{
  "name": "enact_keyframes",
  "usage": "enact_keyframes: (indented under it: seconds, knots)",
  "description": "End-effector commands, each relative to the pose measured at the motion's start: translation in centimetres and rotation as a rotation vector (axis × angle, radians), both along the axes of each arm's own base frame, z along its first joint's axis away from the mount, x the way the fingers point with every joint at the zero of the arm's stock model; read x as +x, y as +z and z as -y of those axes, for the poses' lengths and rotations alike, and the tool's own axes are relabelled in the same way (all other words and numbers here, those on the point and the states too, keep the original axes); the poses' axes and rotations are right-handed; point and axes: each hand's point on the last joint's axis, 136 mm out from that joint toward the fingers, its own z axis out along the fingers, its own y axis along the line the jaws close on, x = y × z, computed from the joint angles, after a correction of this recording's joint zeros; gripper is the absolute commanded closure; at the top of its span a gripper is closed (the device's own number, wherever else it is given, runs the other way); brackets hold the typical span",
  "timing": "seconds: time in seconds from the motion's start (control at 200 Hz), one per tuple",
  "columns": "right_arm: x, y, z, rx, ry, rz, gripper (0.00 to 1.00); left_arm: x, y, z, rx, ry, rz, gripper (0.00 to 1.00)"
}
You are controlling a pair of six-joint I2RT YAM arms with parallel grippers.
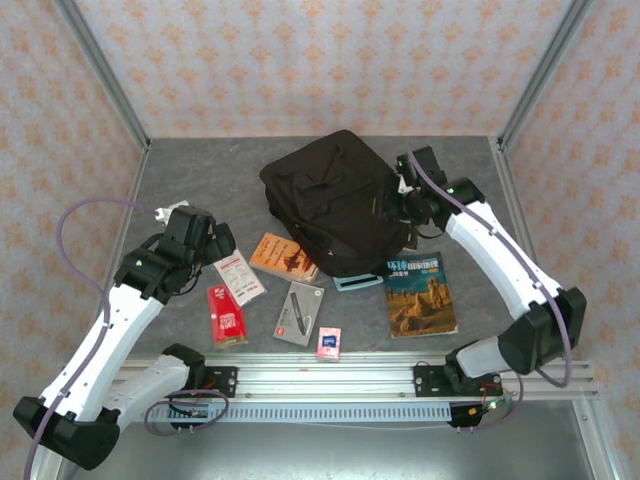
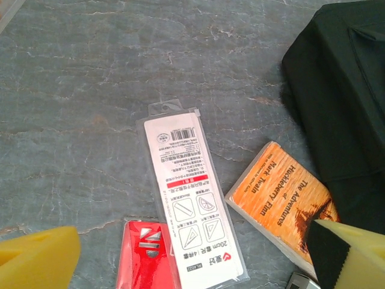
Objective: Pack books, pencil case, and school supplies into a backpack
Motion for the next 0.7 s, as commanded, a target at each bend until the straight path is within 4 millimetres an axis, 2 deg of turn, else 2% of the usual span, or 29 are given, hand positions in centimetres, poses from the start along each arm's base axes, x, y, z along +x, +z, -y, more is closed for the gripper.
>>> enact_keyframes:
  seconds: [0.0,0.06,0.19,0.315,0.495,0.696]
  knots:
    - [-0.1,2.2,-5.4,0.027,0.205,0.153,0.53,0.1,-0.1,-0.1,-0.013,0.014,0.003,0.02]
    - [-0.5,1.3,-7.8,-0.024,0.273,0.152,0.55,0.1,-0.1,-0.1,-0.013,0.016,0.003,0.02]
    - [-1.2,-1.7,-11.4,-0.026,0.329,-0.106,0.74,0.0,-0.2,-0.2,-0.010,0.019,0.002,0.02]
    - [-2.2,-3.8,-14.3,-0.089,0.405,-0.130,0.71,-0.1,-0.1,-0.4,-0.009,0.022,0.008,0.02]
    - [-2.5,-5.8,-15.4,-0.133,0.421,-0.175,0.68,-0.2,0.1,-0.3,-0.017,0.018,0.016,0.02]
    - [-2.9,-6.7,-15.4,-0.161,0.423,-0.191,0.67,-0.2,0.1,-0.1,-0.025,0.009,0.014,0.01]
